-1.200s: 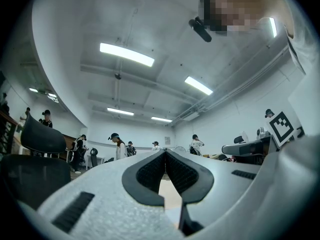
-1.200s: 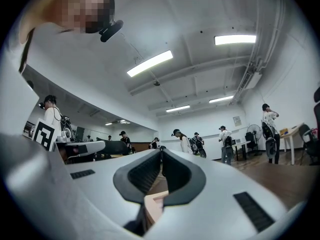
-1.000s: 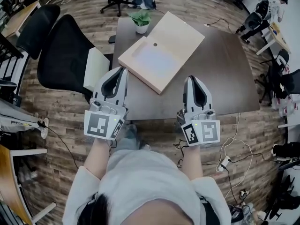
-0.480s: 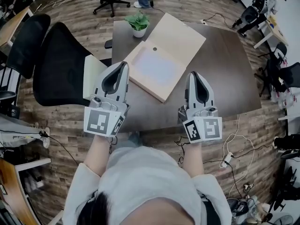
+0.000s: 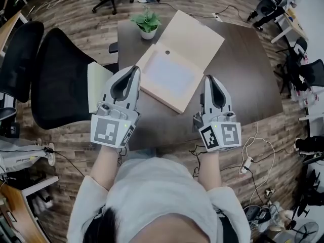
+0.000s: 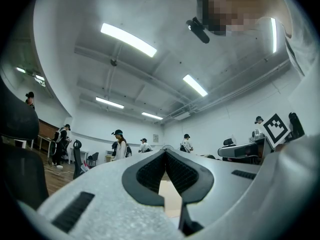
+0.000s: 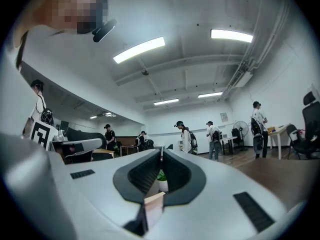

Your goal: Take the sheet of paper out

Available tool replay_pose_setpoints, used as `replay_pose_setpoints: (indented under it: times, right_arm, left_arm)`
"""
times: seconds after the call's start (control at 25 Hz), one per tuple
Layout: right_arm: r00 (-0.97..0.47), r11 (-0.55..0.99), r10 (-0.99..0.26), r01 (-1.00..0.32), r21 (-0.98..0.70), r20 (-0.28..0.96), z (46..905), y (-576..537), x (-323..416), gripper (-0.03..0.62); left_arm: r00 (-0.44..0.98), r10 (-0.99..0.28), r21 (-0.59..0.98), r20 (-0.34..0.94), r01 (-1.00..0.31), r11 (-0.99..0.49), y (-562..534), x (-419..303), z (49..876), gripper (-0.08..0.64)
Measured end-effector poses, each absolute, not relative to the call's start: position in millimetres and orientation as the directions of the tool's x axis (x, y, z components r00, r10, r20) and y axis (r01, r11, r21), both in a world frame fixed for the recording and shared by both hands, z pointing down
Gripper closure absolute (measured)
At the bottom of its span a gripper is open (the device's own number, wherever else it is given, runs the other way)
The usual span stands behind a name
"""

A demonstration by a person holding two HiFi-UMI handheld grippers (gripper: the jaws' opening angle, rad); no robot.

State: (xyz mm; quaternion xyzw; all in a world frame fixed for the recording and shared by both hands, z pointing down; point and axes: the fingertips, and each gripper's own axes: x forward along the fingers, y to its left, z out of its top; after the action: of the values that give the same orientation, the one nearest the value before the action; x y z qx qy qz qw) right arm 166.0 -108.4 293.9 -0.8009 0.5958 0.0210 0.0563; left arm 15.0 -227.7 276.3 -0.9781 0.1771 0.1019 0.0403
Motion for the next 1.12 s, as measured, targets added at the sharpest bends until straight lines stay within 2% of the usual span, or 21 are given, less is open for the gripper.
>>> replay_pose_setpoints:
  times: [0.28, 0.56, 1.12]
  right_arm:
    - [0.295, -0.291, -0.956, -0.949, -0.122, -0.011, 317.2, -129.2, 184.8, 0.575]
    - [0.250, -0.262, -0.963, -0.957, -0.126, 0.102, 344.5, -149.5, 210.1, 0.574]
    - [-0.038, -0.025, -0.917, -0.988, -0.151, 0.398, 426.5, -211.7, 260.4, 0.574]
  left_arm:
    - [0.933, -0.310, -0.041, -0.182, -0.323, -0.946, -236.6, 25.4, 291.5, 0.551]
    - [0.925, -0.342, -0.031, -0.165, -0.352, -0.936, -248.2, 29.0, 296.2, 0.551]
    - [0.853, -0.509, 0.014, -0.114, -0.511, -0.860, -254.8, 32.9, 313.4, 0.551]
